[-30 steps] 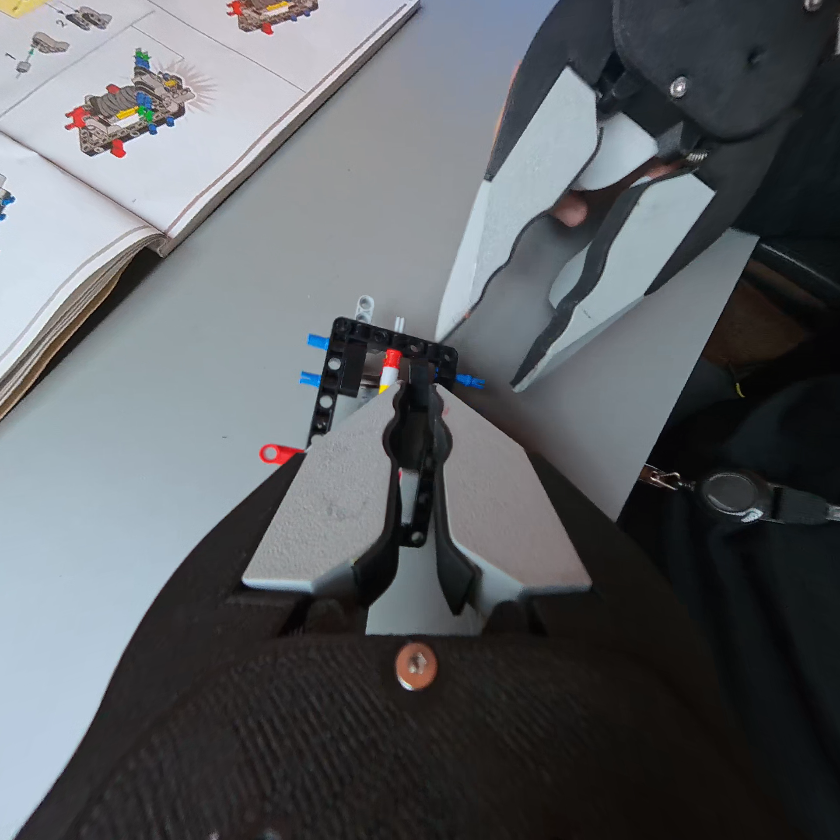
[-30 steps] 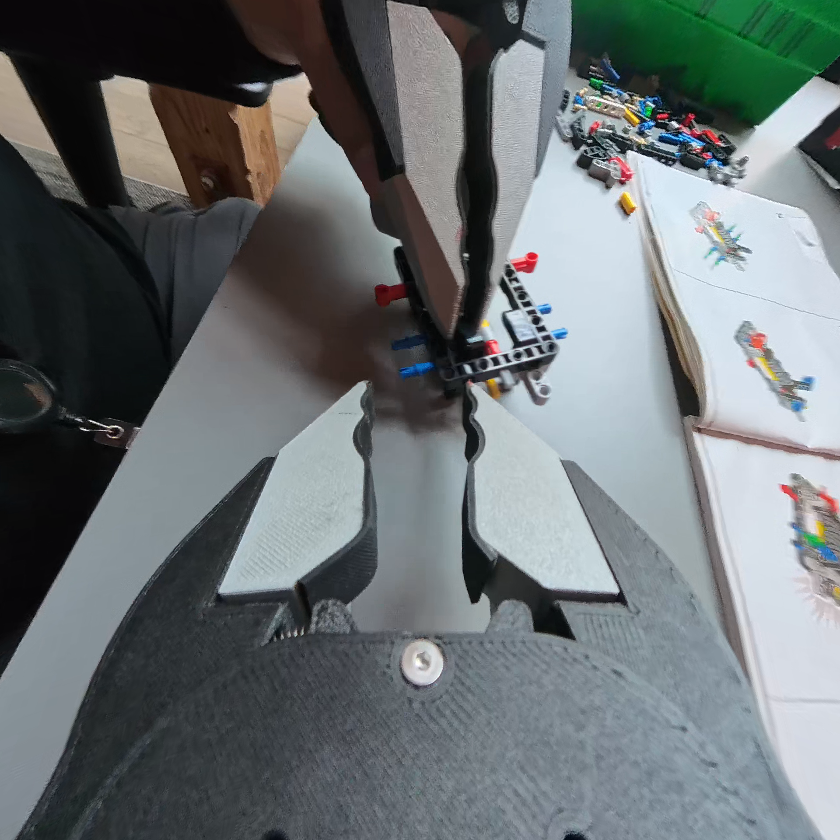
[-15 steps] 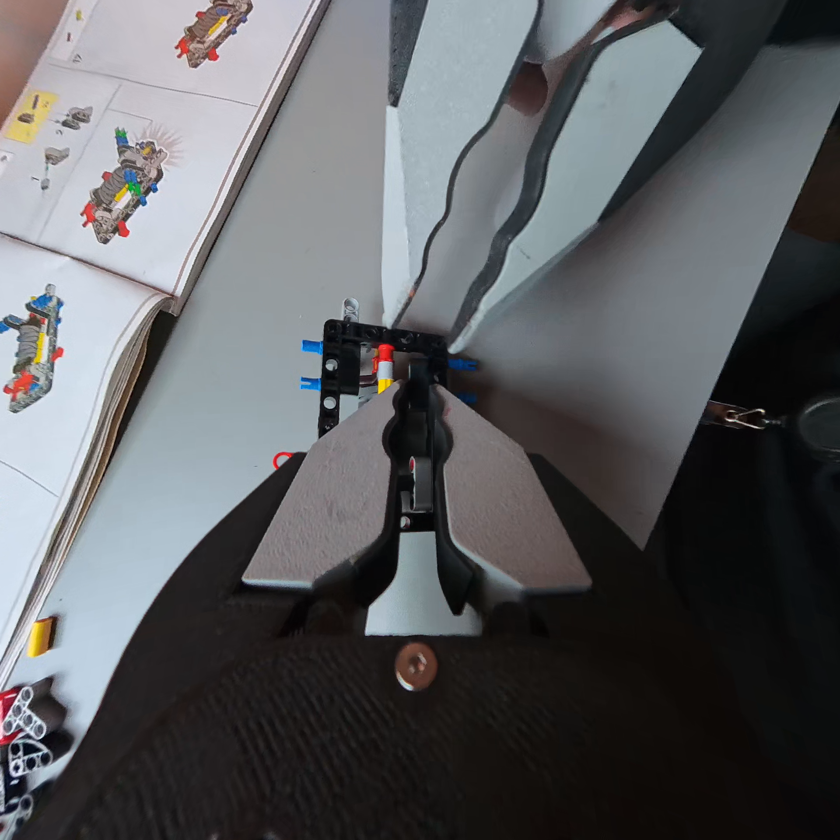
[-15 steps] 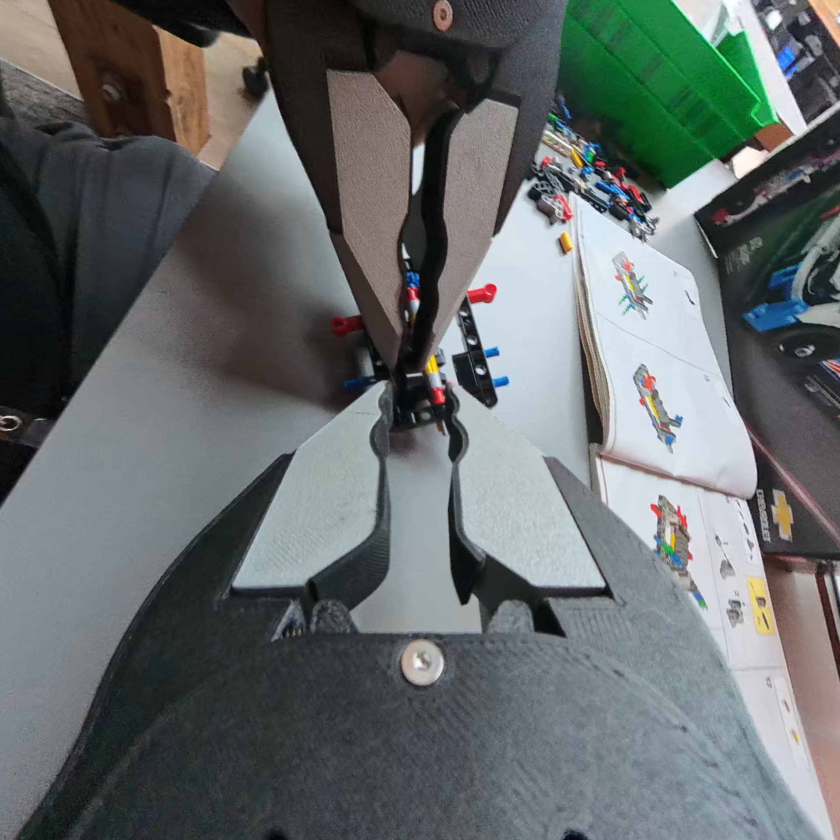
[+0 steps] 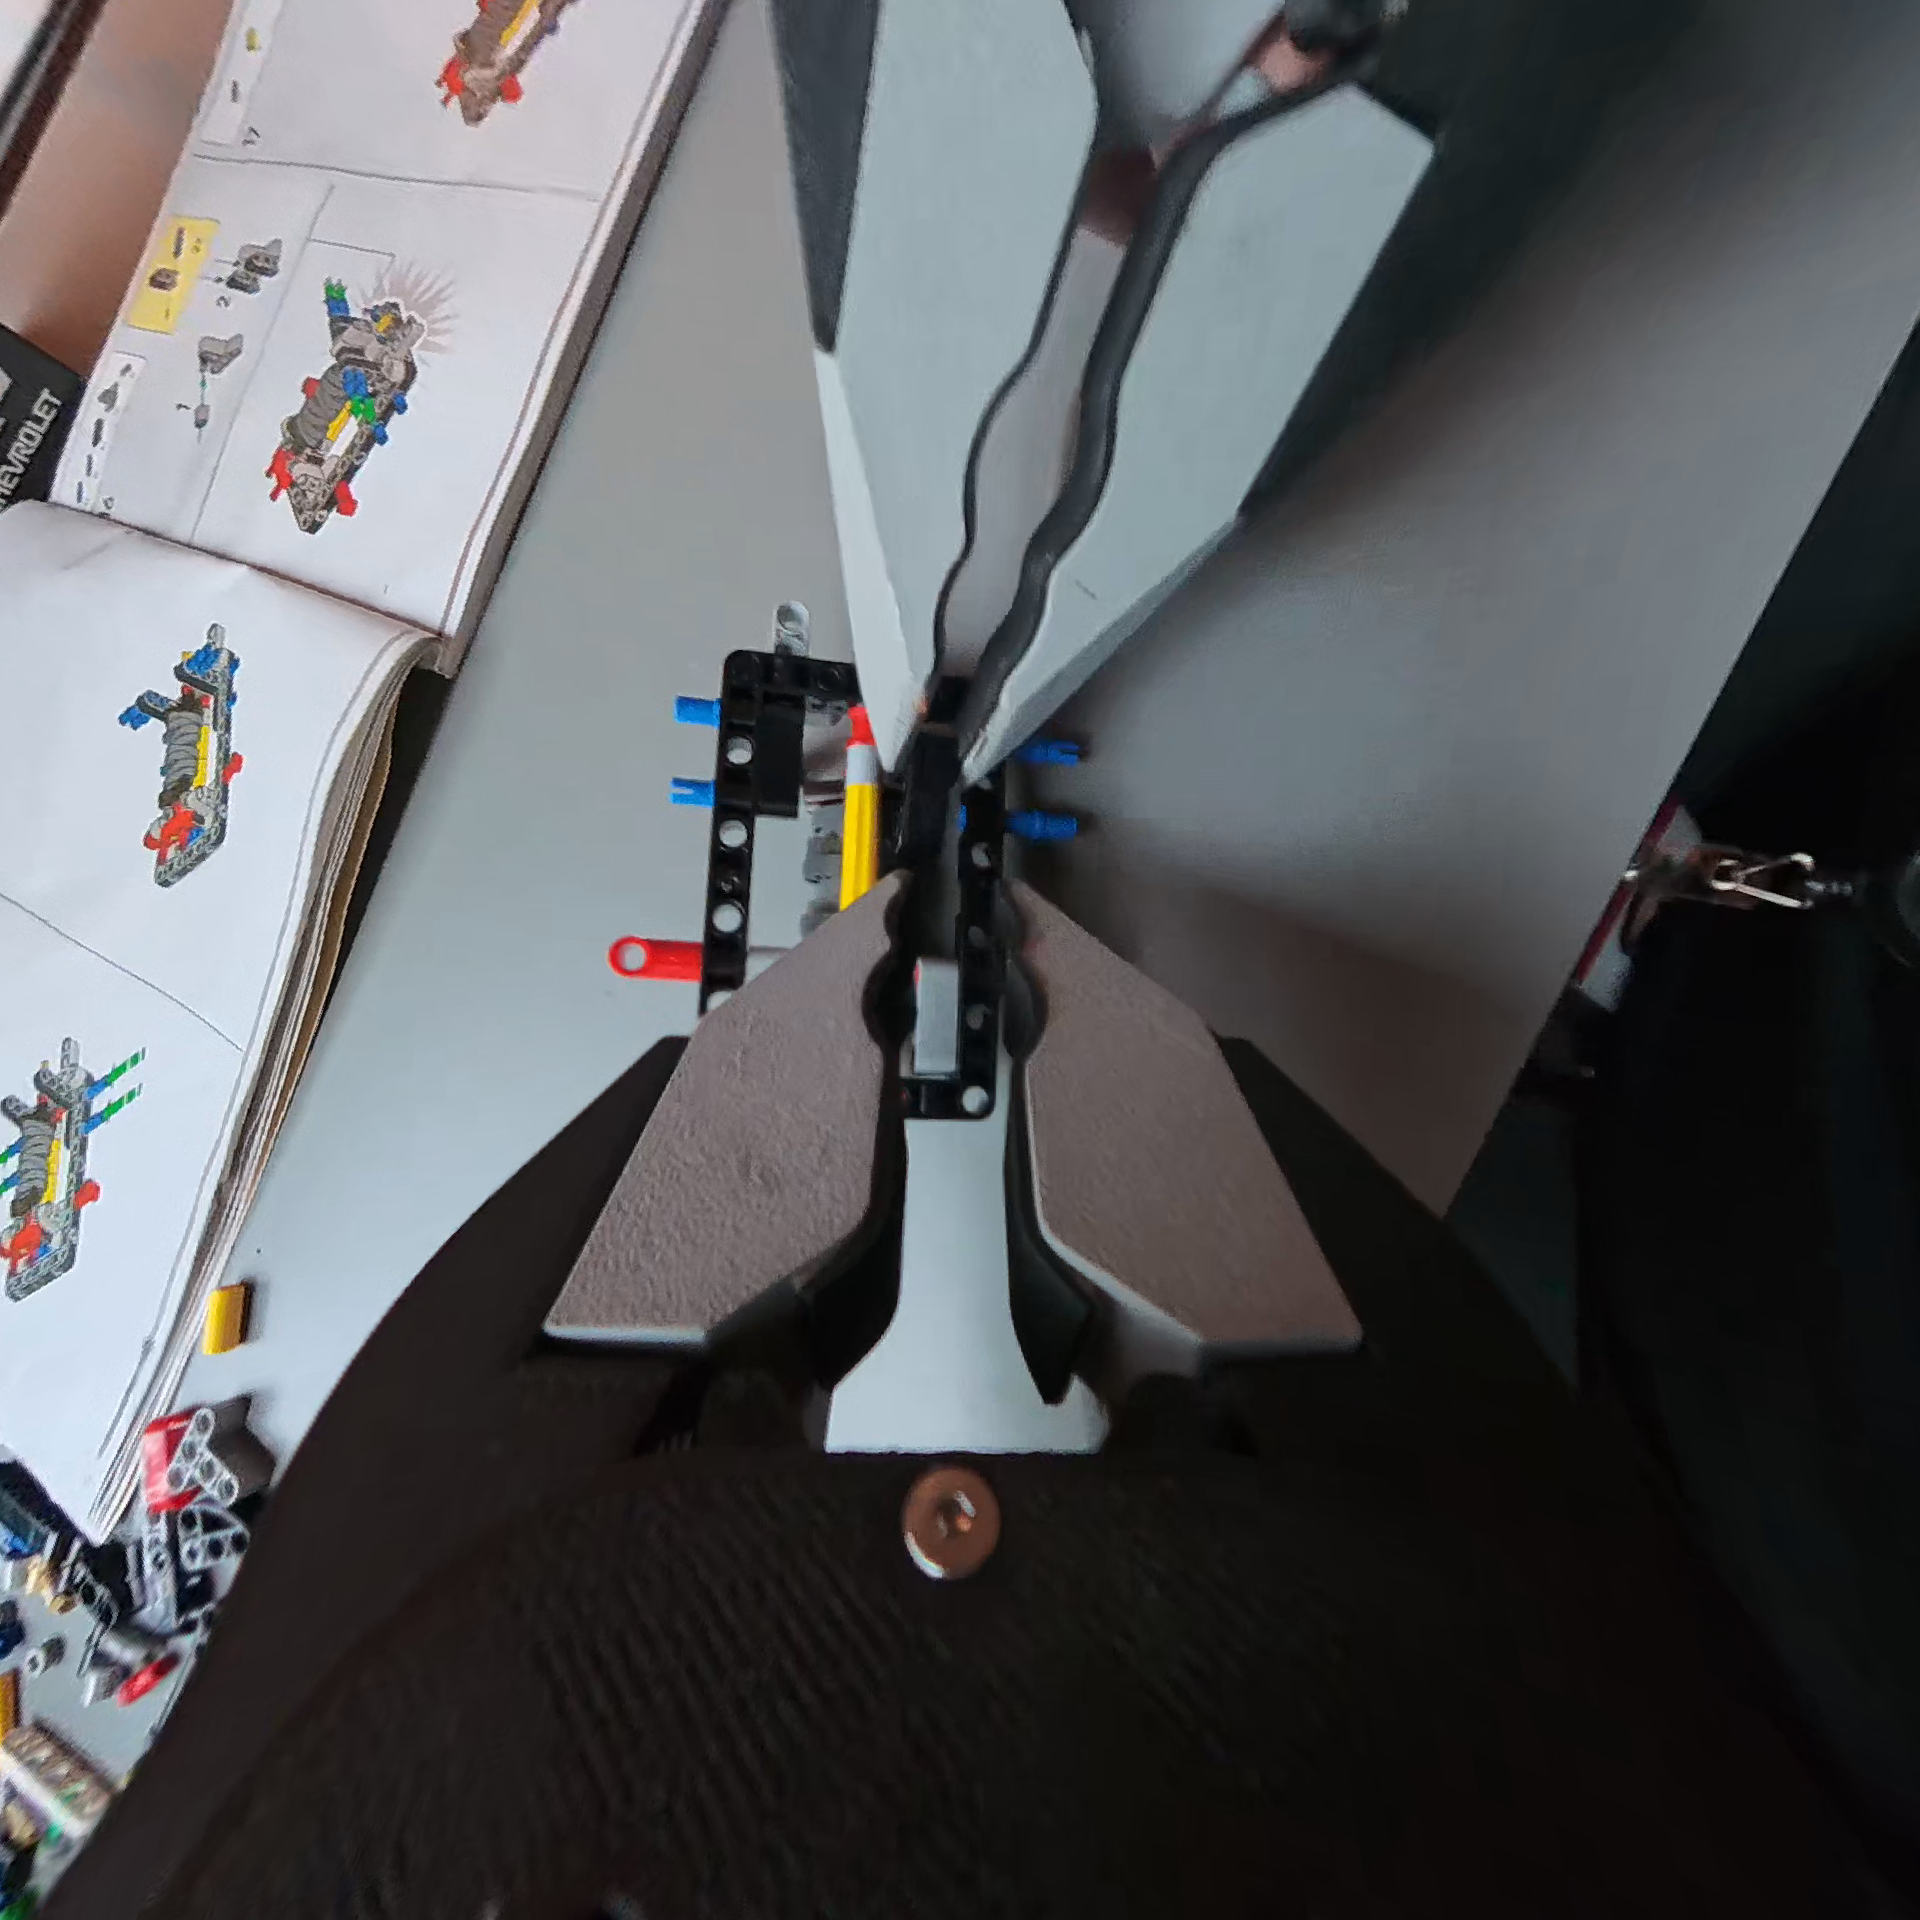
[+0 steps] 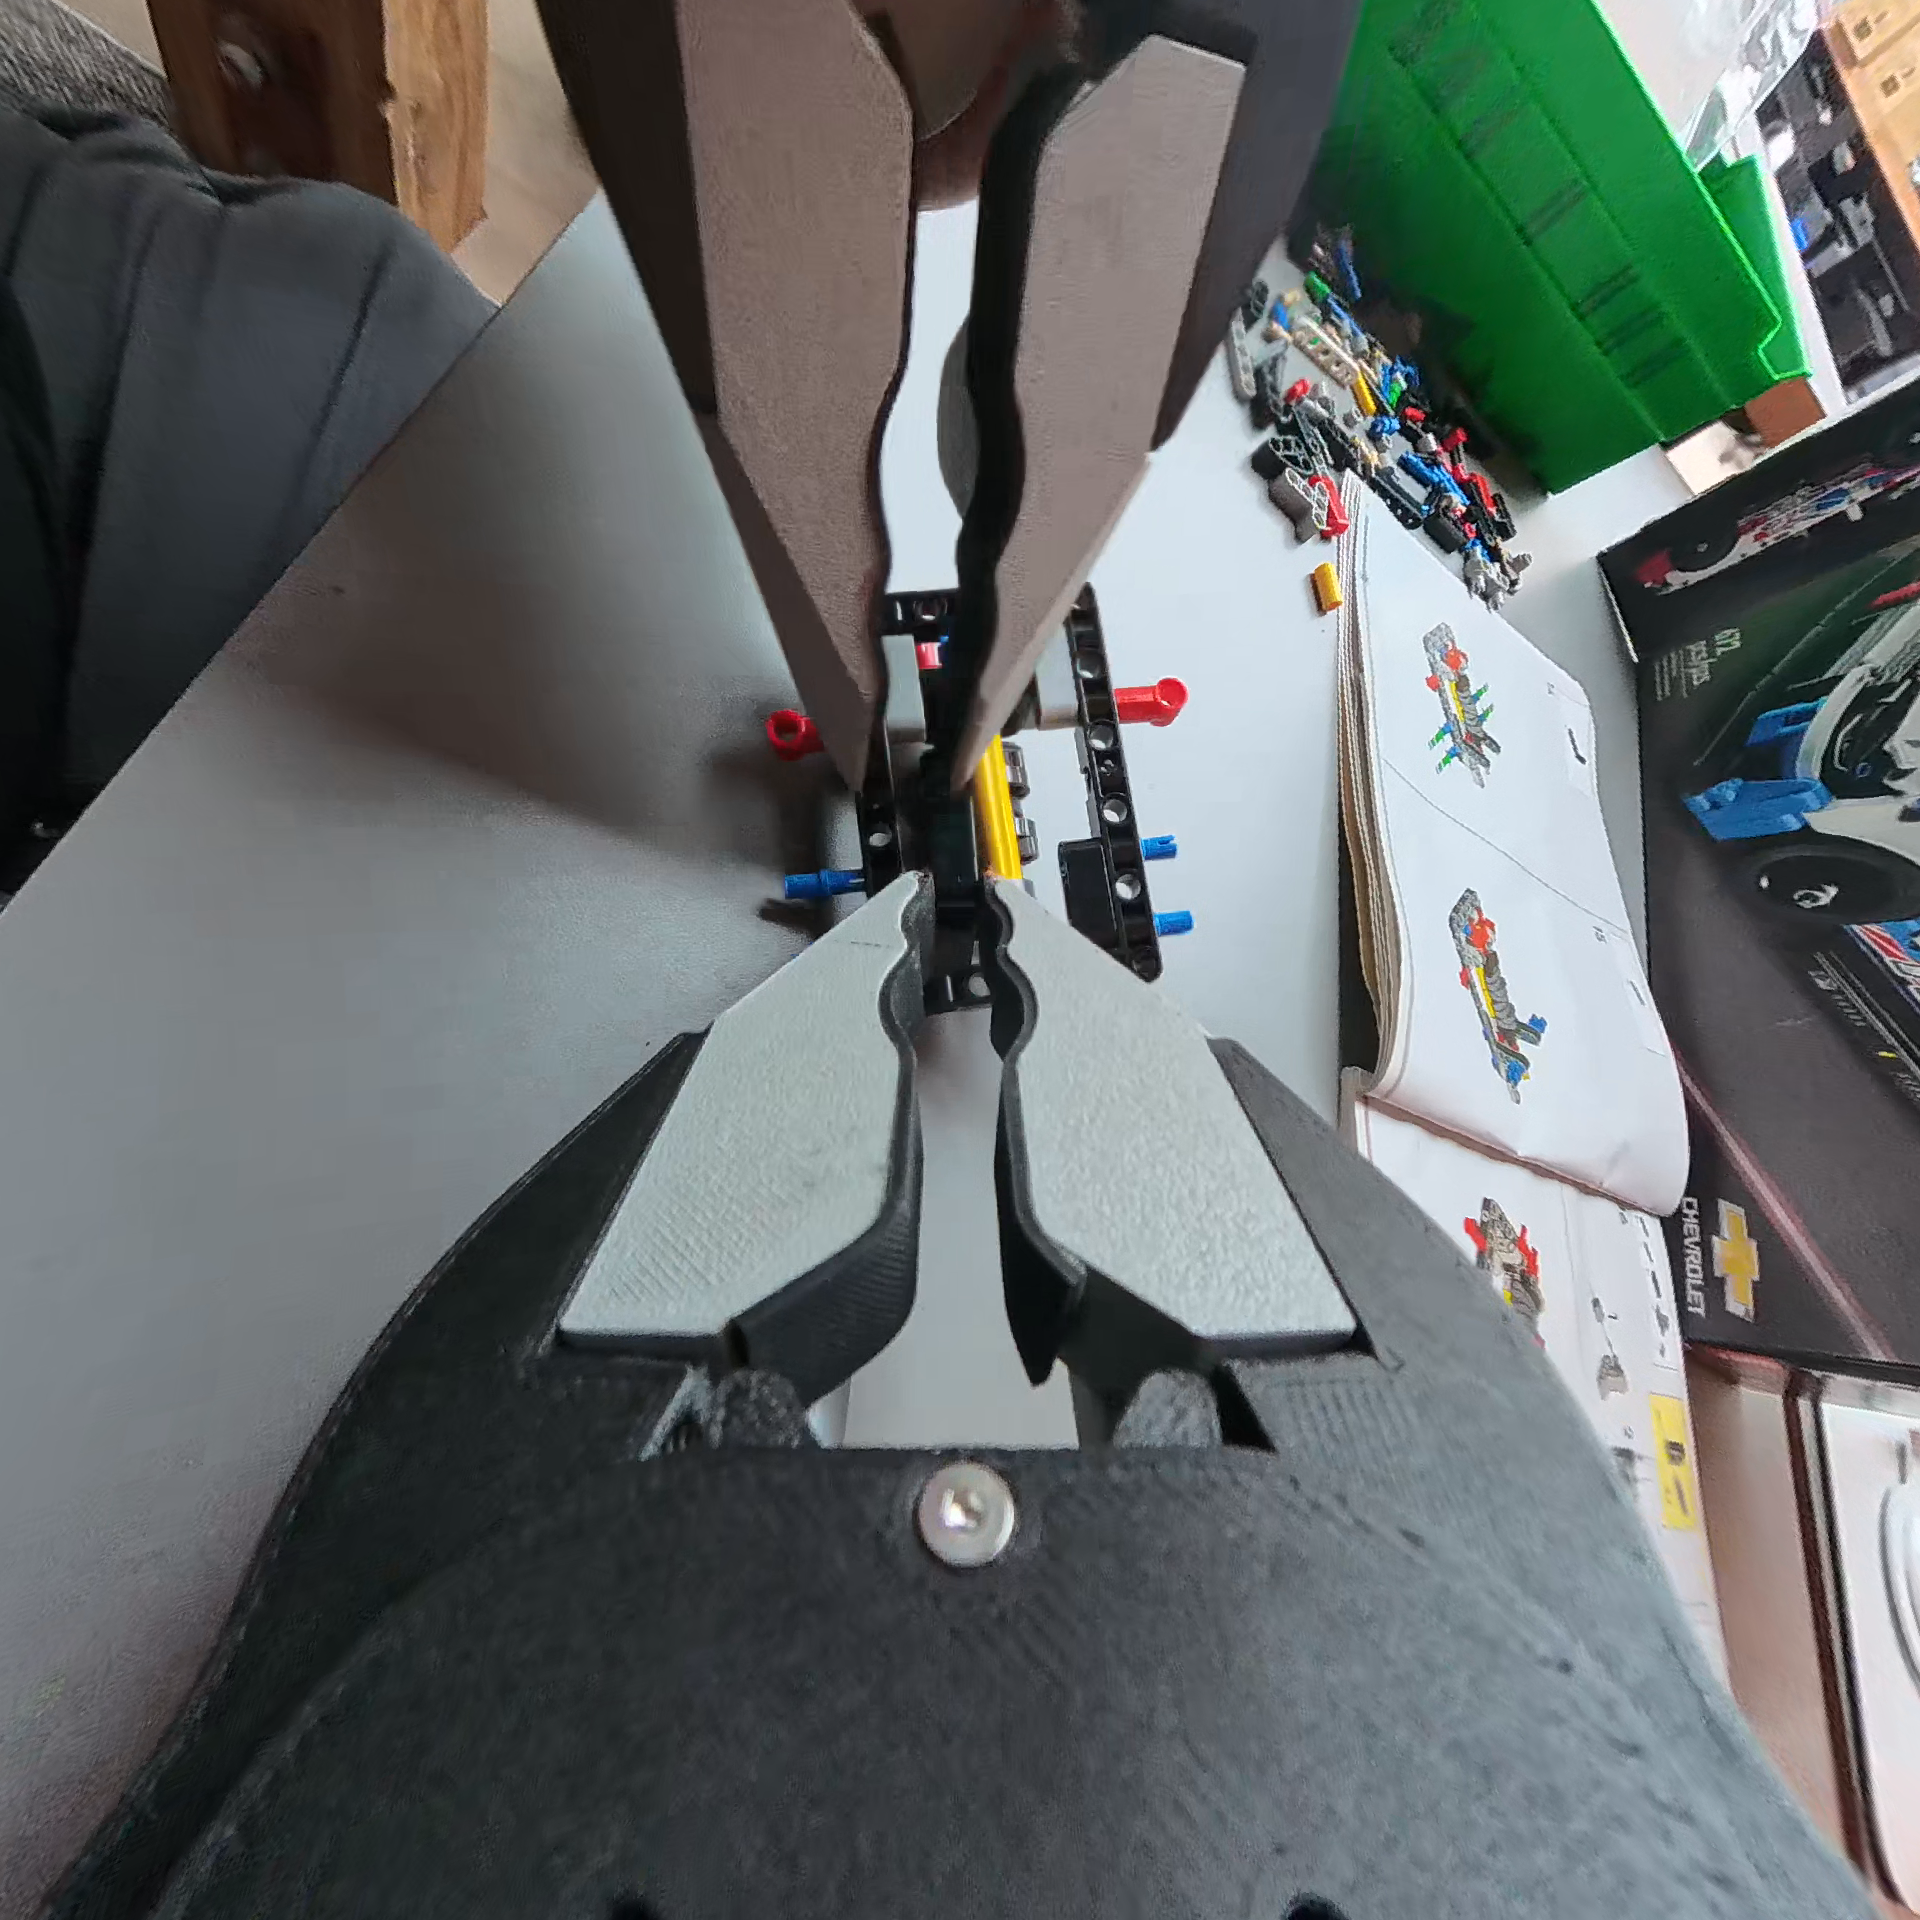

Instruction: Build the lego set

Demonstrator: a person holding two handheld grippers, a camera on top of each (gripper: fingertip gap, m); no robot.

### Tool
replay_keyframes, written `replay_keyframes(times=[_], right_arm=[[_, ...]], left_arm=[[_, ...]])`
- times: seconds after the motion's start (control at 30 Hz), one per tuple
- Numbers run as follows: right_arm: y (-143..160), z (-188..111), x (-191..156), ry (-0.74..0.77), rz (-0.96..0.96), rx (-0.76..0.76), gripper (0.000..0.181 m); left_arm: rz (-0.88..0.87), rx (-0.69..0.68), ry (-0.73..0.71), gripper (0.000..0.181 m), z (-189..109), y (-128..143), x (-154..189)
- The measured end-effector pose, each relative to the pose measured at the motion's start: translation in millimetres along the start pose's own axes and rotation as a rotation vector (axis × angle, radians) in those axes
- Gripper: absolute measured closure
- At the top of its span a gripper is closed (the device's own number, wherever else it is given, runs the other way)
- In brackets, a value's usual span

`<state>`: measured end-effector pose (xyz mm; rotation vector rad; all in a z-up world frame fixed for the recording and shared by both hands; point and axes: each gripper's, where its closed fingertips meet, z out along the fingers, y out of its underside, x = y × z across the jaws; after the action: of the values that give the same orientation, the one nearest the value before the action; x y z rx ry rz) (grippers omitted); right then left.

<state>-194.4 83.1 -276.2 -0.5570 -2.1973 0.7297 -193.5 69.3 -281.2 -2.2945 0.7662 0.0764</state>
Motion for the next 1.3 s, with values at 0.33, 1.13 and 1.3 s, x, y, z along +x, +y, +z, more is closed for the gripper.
replay_keyframes(times=[0.33,1.13,1.3], right_arm=[[-5,-8,2,-0.027,0.087,0.12,0.177],[-10,-10,-19,-0.332,0.196,-0.058,0.177],[-9,-9,-22,-0.31,0.191,0.004,0.177]], left_arm=[[-0.002,-0.115,-0.007,0.174,16,15,4],[-0.028,0.162,0.188,0.176,7,-1,22],[-0.036,0.186,0.182,0.174,4,1,25]])
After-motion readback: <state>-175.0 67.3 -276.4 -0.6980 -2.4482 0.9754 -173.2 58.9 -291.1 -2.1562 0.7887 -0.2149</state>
